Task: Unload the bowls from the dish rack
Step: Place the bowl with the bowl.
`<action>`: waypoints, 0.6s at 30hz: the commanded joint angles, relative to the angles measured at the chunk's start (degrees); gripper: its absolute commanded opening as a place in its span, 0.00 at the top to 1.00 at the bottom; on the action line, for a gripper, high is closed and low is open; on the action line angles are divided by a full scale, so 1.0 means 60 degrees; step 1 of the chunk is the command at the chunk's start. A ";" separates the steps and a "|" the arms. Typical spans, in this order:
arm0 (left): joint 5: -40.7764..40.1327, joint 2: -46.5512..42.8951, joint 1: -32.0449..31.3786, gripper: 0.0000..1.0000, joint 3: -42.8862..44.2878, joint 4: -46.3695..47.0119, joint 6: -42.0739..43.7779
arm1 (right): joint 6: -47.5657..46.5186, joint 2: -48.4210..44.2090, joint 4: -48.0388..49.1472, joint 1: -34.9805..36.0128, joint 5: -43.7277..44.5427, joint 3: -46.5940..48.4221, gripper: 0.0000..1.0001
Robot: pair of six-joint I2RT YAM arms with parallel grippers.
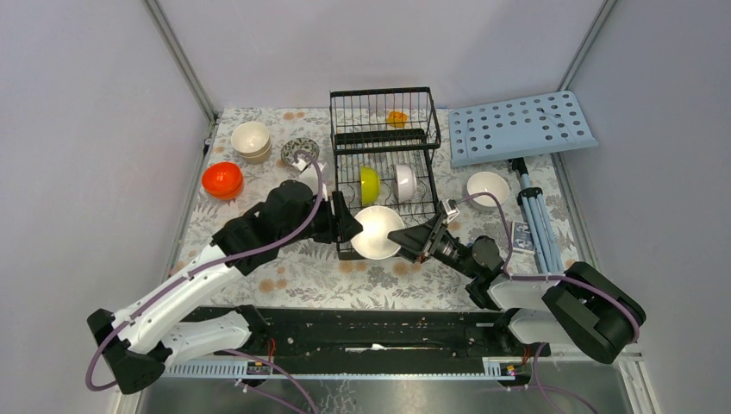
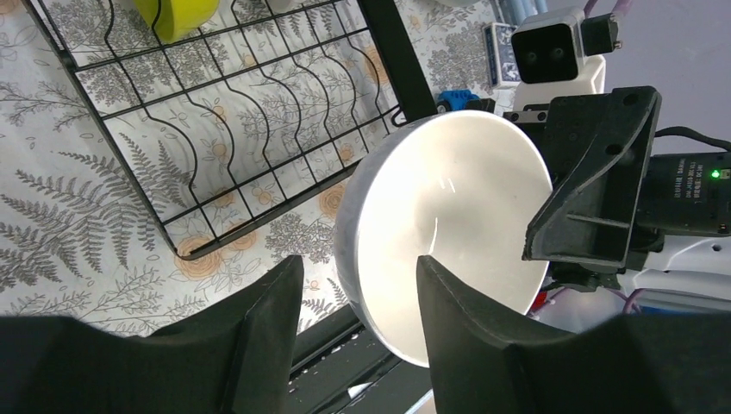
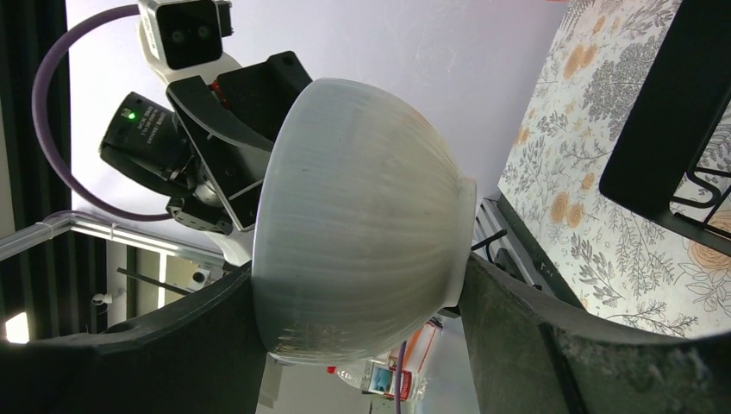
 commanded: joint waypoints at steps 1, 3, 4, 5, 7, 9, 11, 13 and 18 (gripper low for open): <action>-0.0527 0.0201 -0.0200 0.46 0.0820 -0.0400 0.0080 | 0.0089 0.0041 0.2534 -0.0032 -0.0018 0.0196 1.00; -0.0748 0.0346 -0.0307 0.46 0.1046 -0.0655 0.0136 | 0.0085 0.0099 0.2539 -0.0039 -0.0017 0.0200 1.00; -0.0925 0.0426 -0.0371 0.47 0.1174 -0.0819 0.0183 | 0.0090 0.0131 0.2541 -0.0039 -0.0033 0.0213 1.00; -0.1103 0.0515 -0.0418 0.47 0.1286 -0.0975 0.0228 | 0.0085 0.0163 0.2541 -0.0043 -0.0043 0.0227 1.00; -0.1357 0.0706 -0.0512 0.50 0.1491 -0.1246 0.0324 | 0.0089 0.0200 0.2543 -0.0039 -0.0094 0.0283 1.00; -0.1561 0.0912 -0.0573 0.55 0.1660 -0.1477 0.0410 | 0.0103 0.0212 0.2543 -0.0035 -0.0102 0.0325 1.00; -0.1760 0.1114 -0.0622 0.58 0.1777 -0.1667 0.0506 | 0.0103 0.0219 0.2543 -0.0039 -0.0142 0.0357 1.00; -0.1862 0.1240 -0.0646 0.58 0.1795 -0.1713 0.0564 | 0.0089 0.0219 0.2544 -0.0039 -0.0167 0.0389 1.00; -0.1976 0.1492 -0.0657 0.57 0.1768 -0.1788 0.0624 | 0.0074 0.0219 0.2543 -0.0038 -0.0244 0.0391 1.00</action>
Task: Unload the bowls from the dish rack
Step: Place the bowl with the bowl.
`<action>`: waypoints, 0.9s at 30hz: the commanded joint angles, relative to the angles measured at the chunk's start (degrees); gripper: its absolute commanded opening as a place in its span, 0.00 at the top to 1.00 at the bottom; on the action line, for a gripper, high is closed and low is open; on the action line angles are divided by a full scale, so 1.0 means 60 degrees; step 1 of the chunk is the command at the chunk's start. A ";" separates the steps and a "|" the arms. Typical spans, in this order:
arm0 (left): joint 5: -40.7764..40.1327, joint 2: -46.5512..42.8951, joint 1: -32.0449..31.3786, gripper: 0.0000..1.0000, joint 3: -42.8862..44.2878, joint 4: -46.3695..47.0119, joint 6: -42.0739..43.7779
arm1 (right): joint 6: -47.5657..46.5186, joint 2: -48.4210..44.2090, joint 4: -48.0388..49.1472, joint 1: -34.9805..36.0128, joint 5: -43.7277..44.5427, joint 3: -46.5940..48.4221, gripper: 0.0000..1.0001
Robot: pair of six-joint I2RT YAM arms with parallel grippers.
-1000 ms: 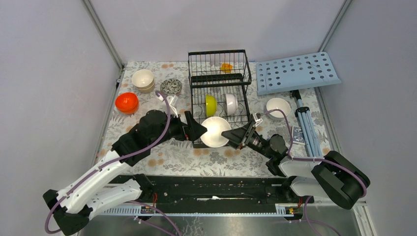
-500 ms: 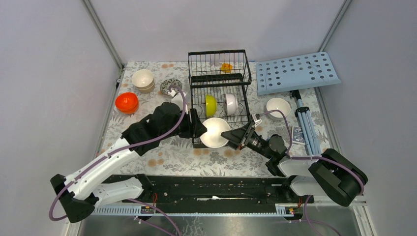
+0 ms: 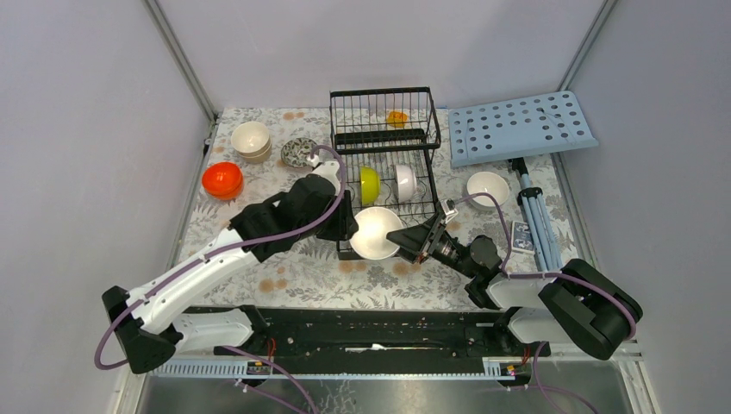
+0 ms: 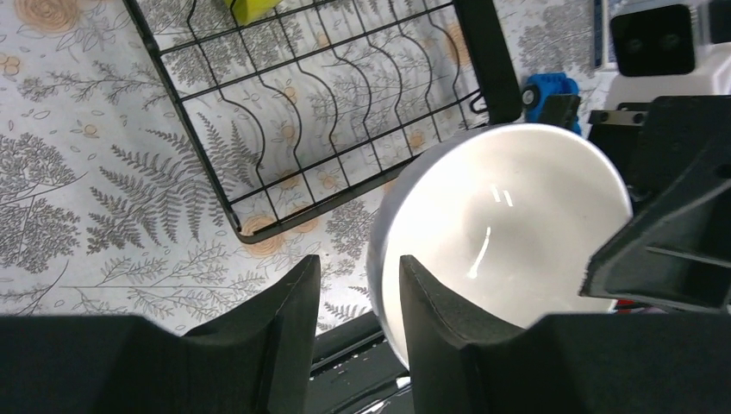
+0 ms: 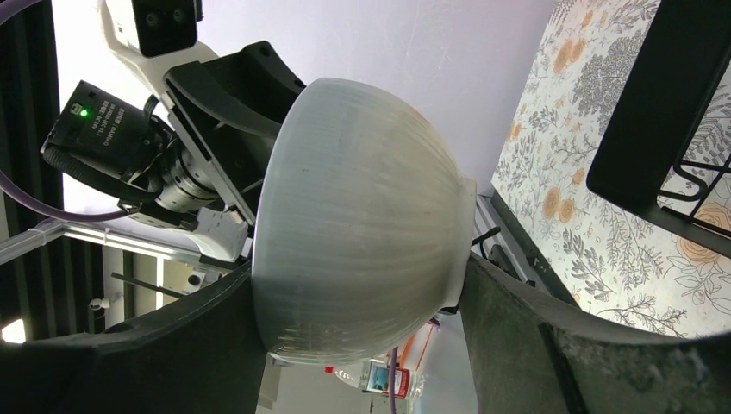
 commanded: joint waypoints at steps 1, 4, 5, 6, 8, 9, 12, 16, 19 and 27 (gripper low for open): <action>-0.0393 0.0137 -0.0056 0.58 0.0333 -0.0075 0.0212 | 0.0071 -0.0065 0.2540 -0.0032 -0.0230 0.0376 1.00; -0.0395 0.0220 -0.0080 0.63 0.0340 -0.0068 0.0210 | 0.0056 -0.0065 0.2542 -0.0032 -0.0233 0.0374 1.00; -0.0387 0.0223 -0.0089 0.64 0.0345 -0.0058 0.0208 | 0.0051 -0.0065 0.2540 -0.0038 -0.0238 0.0363 1.00; -0.0375 0.0253 -0.0111 0.64 0.0350 -0.0060 0.0211 | 0.0048 -0.0057 0.2543 -0.0039 -0.0244 0.0358 1.00; -0.0337 0.0292 -0.0154 0.67 0.0362 -0.0059 0.0208 | 0.0041 -0.0061 0.2540 -0.0039 -0.0263 0.0340 1.00; -0.0318 0.0313 -0.0165 0.69 0.0366 -0.0060 0.0199 | 0.0038 -0.0061 0.2549 -0.0039 -0.0249 0.0328 1.00; -0.0303 0.0385 -0.0203 0.78 0.0372 -0.0058 0.0199 | 0.0027 -0.0055 0.2540 -0.0034 -0.0250 0.0317 1.00; -0.0237 0.0444 -0.0284 0.80 0.0347 -0.0010 0.0169 | 0.0023 -0.0037 0.2540 -0.0039 -0.0270 0.0318 1.00; -0.0235 0.0486 -0.0328 0.84 0.0347 -0.0006 0.0176 | 0.0027 -0.0052 0.2540 -0.0039 -0.0290 0.0330 1.00; -0.0240 0.0523 -0.0365 1.00 0.0397 -0.0040 0.0210 | 0.0008 0.0012 0.2526 -0.0039 -0.0325 0.0284 1.00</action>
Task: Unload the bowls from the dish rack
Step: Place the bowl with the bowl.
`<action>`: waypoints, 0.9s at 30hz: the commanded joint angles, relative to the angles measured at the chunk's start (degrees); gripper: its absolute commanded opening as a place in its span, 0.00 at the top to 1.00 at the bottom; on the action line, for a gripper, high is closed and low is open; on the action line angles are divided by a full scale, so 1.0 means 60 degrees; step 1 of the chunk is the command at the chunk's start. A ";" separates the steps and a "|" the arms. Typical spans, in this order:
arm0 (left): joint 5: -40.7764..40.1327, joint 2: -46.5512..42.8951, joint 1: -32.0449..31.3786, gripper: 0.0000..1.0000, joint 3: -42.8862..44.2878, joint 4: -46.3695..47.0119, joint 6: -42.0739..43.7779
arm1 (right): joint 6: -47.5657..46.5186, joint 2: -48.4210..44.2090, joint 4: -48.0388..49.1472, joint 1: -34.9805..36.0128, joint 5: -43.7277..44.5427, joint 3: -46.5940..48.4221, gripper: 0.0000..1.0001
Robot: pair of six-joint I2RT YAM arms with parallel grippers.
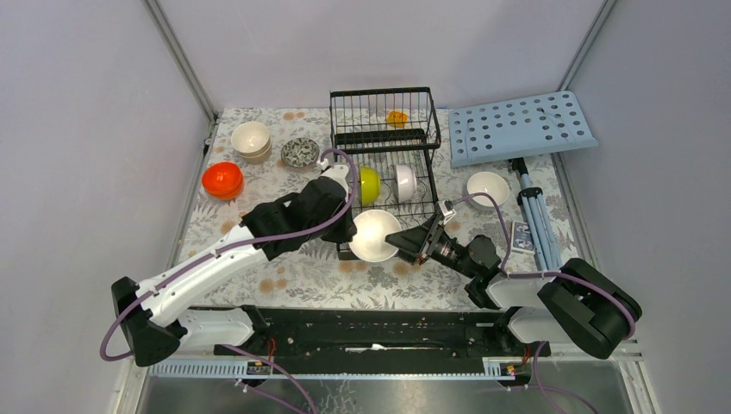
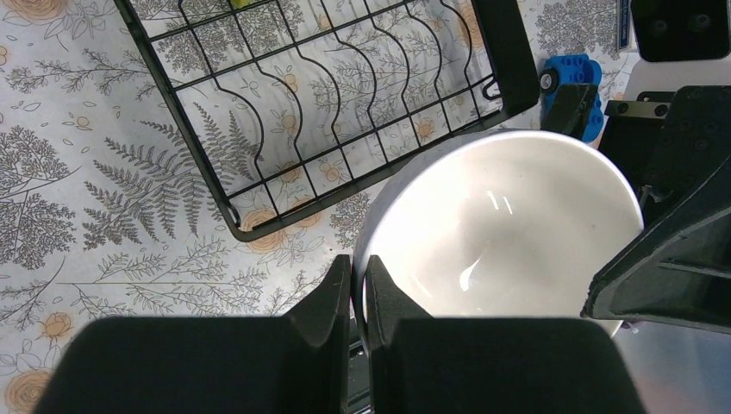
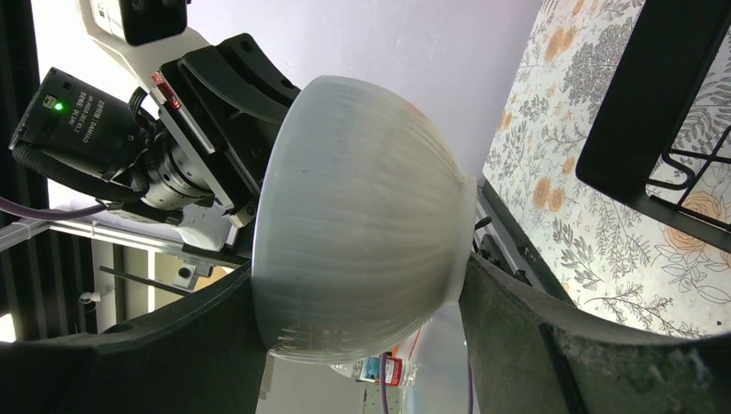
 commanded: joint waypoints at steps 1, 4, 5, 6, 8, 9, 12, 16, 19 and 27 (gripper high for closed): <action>-0.0080 0.0008 -0.0059 1.00 0.0415 0.0051 0.0191 | 0.0176 -0.0029 0.2633 -0.0039 -0.0080 0.0257 1.00; -0.0282 0.0029 -0.0061 1.00 0.0514 -0.0025 0.0164 | 0.0213 0.0085 0.2609 -0.0039 -0.0069 0.0228 0.94; -0.0325 0.0028 -0.0072 1.00 0.0541 -0.0038 0.0148 | 0.0246 0.0154 0.2609 -0.0039 -0.0092 0.0239 0.89; -0.0402 0.0015 -0.0073 1.00 0.0571 -0.0033 0.0120 | 0.0266 0.0216 0.2616 -0.0037 -0.0125 0.0246 0.84; -0.0547 0.0006 -0.0069 1.00 0.0598 0.0008 0.0033 | 0.0298 0.0320 0.2623 -0.0039 -0.0180 0.0282 0.72; -0.0607 -0.0010 -0.0067 1.00 0.0585 0.0081 -0.0012 | 0.0311 0.0358 0.2623 -0.0039 -0.0192 0.0299 0.68; -0.0570 -0.0032 -0.0056 1.00 0.0533 0.0298 -0.0162 | 0.0341 0.0456 0.2534 -0.0039 -0.0300 0.0371 0.54; -0.0509 -0.0056 -0.0071 1.00 0.0562 0.0423 -0.0263 | 0.0374 0.0447 0.2289 -0.0039 -0.0431 0.0416 0.32; -0.0474 -0.0118 -0.0067 1.00 0.0519 0.0522 -0.0341 | 0.0272 0.0274 0.1946 -0.0037 -0.0480 0.0412 0.16; -0.0311 -0.0246 -0.0061 1.00 0.0318 0.0723 -0.0490 | -0.0266 -0.0501 0.0545 -0.0032 -0.0641 0.0636 0.00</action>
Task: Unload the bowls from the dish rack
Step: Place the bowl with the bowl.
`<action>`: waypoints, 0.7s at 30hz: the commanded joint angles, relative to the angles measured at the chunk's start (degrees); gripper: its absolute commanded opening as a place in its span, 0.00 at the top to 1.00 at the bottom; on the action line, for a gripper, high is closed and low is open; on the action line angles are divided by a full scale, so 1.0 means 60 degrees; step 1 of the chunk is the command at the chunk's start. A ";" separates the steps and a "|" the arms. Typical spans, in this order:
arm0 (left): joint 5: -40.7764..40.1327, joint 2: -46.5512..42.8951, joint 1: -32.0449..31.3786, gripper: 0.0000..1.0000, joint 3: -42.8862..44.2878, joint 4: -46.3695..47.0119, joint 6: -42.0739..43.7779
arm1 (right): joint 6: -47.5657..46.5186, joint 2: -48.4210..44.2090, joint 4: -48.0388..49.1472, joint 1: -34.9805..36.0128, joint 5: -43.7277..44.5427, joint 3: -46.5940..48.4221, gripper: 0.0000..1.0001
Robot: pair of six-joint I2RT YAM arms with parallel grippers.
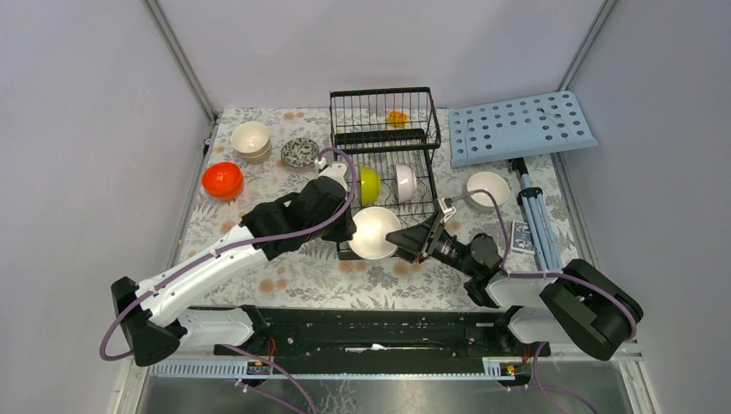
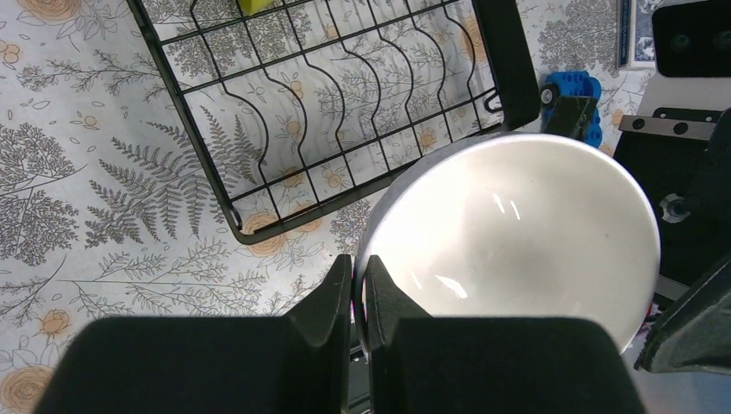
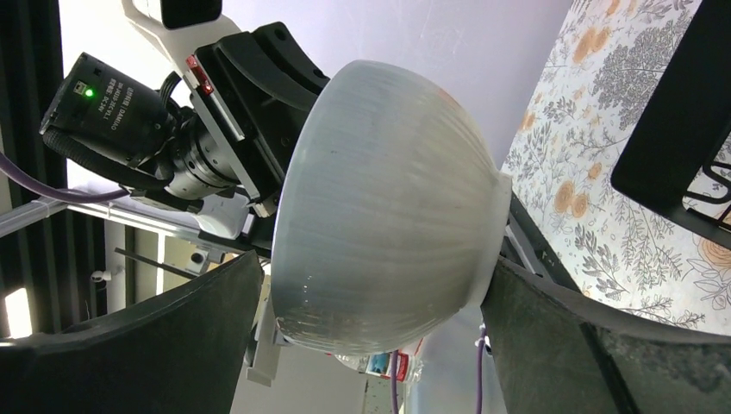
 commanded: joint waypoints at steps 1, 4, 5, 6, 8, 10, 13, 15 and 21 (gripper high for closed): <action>0.0010 -0.0321 -0.0026 1.00 0.0257 0.0765 -0.0243 | -0.0412 -0.0613 0.0058 -0.0023 -0.0387 0.0485 0.00; -0.0116 -0.0344 -0.0022 1.00 0.0280 0.0773 -0.0274 | -0.0876 -0.1066 -0.1091 -0.0021 -0.0557 0.0707 0.00; -0.0152 -0.0352 -0.0021 1.00 0.0302 0.0767 -0.0273 | -0.1265 -0.1339 -0.1957 -0.0030 -0.0623 0.0876 0.00; -0.0184 -0.0376 -0.0028 1.00 0.0317 0.0769 -0.0273 | -0.1718 -0.1706 -0.3392 -0.0028 -0.0623 0.1086 0.00; -0.0224 -0.0431 -0.0020 1.00 0.0388 0.0770 -0.0262 | -0.2891 -0.2462 -0.5911 -0.0024 -0.0471 0.1590 0.00; -0.0312 -0.0490 -0.0026 1.00 0.0464 0.0770 -0.0270 | -0.3982 -0.3093 -0.8114 -0.0031 -0.0203 0.2161 0.00; -0.0405 -0.0545 -0.0014 1.00 0.0566 0.0811 -0.0273 | -0.5066 -0.3574 -1.0424 -0.0032 0.0151 0.2920 0.00; -0.0443 -0.0543 -0.0006 1.00 0.0627 0.0824 -0.0298 | -0.5649 -0.3626 -1.1665 -0.0031 0.0316 0.3425 0.00; -0.0521 -0.0596 -0.0013 1.00 0.0690 0.0996 -0.0458 | -0.6755 -0.3694 -1.3928 -0.0031 0.0780 0.4394 0.00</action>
